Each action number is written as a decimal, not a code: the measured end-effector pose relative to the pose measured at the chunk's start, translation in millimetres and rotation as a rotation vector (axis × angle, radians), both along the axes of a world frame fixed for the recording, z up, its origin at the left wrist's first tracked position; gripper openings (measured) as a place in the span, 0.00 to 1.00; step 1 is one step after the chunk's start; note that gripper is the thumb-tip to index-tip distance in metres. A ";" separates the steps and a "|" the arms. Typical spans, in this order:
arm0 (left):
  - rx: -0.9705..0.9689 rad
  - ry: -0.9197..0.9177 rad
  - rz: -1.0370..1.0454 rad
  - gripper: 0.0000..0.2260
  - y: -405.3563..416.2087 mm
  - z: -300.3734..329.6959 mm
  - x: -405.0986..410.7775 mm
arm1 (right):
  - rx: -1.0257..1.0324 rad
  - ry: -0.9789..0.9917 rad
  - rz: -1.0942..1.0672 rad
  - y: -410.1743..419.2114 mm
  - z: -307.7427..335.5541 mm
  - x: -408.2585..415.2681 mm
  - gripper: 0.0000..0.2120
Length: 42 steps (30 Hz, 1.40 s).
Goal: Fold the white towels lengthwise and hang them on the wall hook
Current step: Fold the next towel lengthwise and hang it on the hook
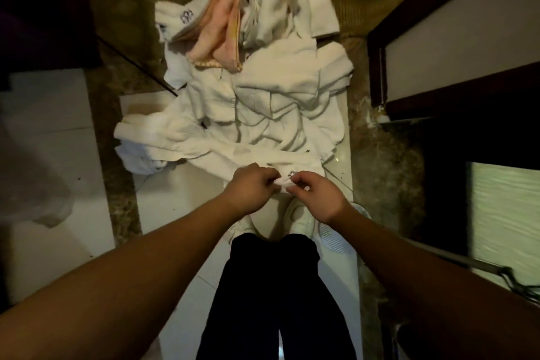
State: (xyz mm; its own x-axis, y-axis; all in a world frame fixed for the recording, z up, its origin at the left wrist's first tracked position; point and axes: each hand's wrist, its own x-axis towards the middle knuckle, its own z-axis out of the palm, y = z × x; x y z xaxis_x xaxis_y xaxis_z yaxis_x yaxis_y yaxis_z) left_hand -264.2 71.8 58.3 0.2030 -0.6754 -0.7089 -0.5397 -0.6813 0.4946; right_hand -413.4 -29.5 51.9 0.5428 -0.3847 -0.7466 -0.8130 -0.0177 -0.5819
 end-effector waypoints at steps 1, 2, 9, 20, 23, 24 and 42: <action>0.001 0.009 0.021 0.07 -1.9 17.6 3.6 | -0.006 -0.034 0.042 -3.7 12.9 3.8 0.09; 0.018 0.023 0.054 0.06 -3.1 38.0 8.2 | -0.005 -0.069 0.085 -7.8 28.3 7.2 0.09; -0.045 0.216 0.494 0.09 3.3 173.6 39.6 | -0.247 0.180 0.568 -23.7 113.6 24.5 0.14; -0.325 -0.014 0.759 0.02 35.9 394.2 77.7 | -0.211 -0.165 0.180 -34.4 320.2 83.8 0.02; -0.368 -0.117 0.755 0.04 53.1 463.5 73.2 | -0.280 -0.295 0.208 -36.4 396.8 96.0 0.02; -0.400 -0.158 0.746 0.04 58.6 487.2 70.3 | -0.314 -0.345 0.226 -35.7 421.6 99.6 0.01; -1.063 -0.302 0.904 0.07 238.6 737.1 -59.6 | -0.858 -0.603 0.501 70.7 615.7 14.2 0.10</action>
